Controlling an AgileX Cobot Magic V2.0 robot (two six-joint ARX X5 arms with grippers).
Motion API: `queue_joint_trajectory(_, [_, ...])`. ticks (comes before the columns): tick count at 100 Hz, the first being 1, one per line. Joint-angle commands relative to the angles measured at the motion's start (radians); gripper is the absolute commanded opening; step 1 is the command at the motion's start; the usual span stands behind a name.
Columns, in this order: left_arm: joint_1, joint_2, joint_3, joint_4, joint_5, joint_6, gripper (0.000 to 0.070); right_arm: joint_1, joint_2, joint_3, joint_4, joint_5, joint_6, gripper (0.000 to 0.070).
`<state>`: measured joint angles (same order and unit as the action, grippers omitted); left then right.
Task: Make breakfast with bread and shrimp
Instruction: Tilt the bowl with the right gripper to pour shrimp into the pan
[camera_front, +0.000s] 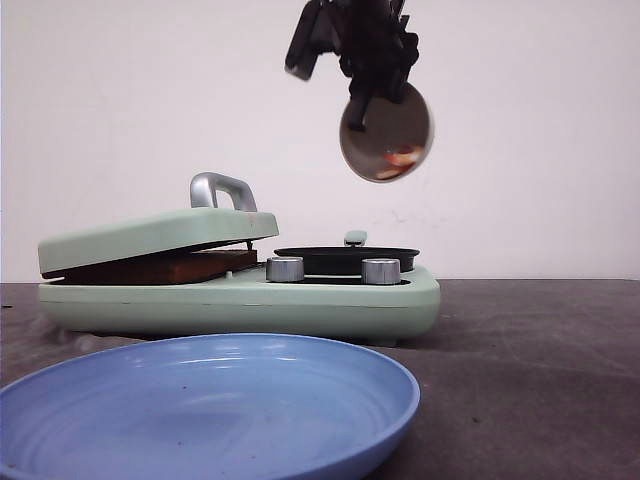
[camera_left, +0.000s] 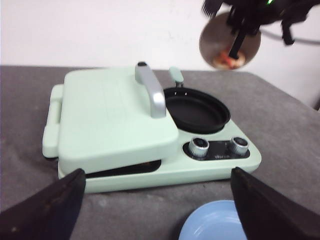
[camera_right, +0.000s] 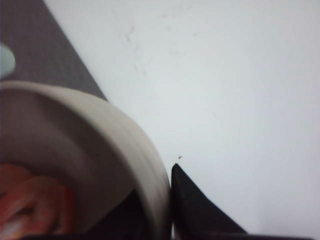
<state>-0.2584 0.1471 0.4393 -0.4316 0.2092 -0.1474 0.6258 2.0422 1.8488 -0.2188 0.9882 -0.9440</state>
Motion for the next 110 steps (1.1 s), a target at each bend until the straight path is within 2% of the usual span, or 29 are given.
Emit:
queue_joint_trajectory(1, [-0.003,-0.011,-0.001,0.012,0.002,0.012,0.0515,0.019,0.044,0.028,0.015,0.016,-0.049,0.0000])
queue_joint_trajectory(22, [-0.003,-0.032,-0.001,0.012,0.002,0.012,0.0515,0.052,0.081,0.028,0.076,0.031,-0.122,0.0000])
queue_joint_trajectory(34, [-0.004,-0.032,-0.001,0.012,0.002,0.013,0.0515,0.064,0.105,0.028,0.115,0.056,-0.201,0.0000])
queue_joint_trajectory(46, [-0.004,-0.032,-0.001,0.012,0.002,0.014,0.0515,0.071,0.108,0.028,0.129,0.057,-0.210,0.0000])
queue_joint_trajectory(69, [-0.004,-0.032,-0.001,0.012,0.009,0.016,0.0515,0.071,0.108,0.028,0.258,0.069,-0.284,0.0000])
queue_joint_trajectory(110, [-0.004,-0.032,-0.001,0.012,0.020,0.016,0.0515,0.066,0.095,0.030,0.311,0.085,-0.188,0.0000])
